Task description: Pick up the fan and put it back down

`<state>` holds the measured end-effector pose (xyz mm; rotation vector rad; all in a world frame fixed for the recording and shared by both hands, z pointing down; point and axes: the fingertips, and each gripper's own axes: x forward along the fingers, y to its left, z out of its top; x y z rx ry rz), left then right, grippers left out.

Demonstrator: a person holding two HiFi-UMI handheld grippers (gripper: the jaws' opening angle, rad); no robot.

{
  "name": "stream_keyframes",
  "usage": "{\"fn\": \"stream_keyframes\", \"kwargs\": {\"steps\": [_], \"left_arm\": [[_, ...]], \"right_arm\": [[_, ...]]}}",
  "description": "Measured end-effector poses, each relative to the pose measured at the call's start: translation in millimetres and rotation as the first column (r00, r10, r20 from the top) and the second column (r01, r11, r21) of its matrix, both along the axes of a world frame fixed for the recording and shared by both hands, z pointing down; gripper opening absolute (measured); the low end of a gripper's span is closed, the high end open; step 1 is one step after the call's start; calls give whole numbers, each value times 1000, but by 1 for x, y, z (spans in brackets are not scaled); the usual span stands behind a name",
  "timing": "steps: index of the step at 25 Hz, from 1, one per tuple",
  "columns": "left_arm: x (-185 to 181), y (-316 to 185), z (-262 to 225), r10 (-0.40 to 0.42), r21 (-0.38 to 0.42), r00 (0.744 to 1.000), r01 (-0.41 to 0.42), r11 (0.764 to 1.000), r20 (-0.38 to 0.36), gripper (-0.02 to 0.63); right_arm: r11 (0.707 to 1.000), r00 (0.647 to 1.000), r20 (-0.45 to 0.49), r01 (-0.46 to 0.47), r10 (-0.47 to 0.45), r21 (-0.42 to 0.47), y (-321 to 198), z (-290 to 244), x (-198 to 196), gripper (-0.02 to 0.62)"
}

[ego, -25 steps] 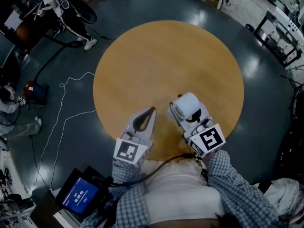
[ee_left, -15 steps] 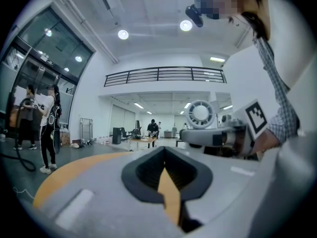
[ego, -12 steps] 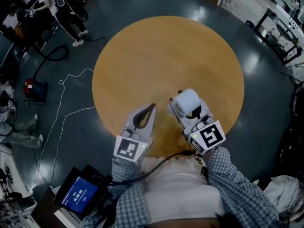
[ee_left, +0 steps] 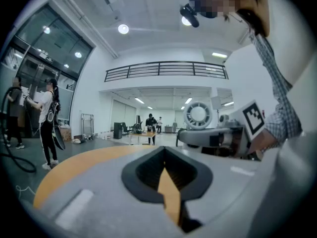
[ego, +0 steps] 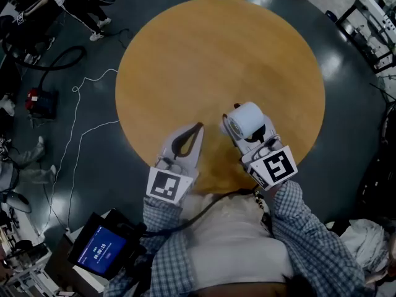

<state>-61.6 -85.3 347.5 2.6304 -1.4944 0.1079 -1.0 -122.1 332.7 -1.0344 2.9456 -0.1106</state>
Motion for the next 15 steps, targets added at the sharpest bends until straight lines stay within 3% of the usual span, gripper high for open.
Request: {"fn": "stream_keyframes", "kwargs": {"steps": [9, 15], "left_arm": [[8, 14, 8, 27, -38, 999, -26, 999, 27, 0], [9, -6, 54, 4, -107, 1000, -4, 994, 4, 0]], "right_arm": [[999, 1000, -9, 14, -15, -45, 6, 16, 0, 138], [994, 998, -47, 44, -49, -102, -11, 65, -1, 140]]}}
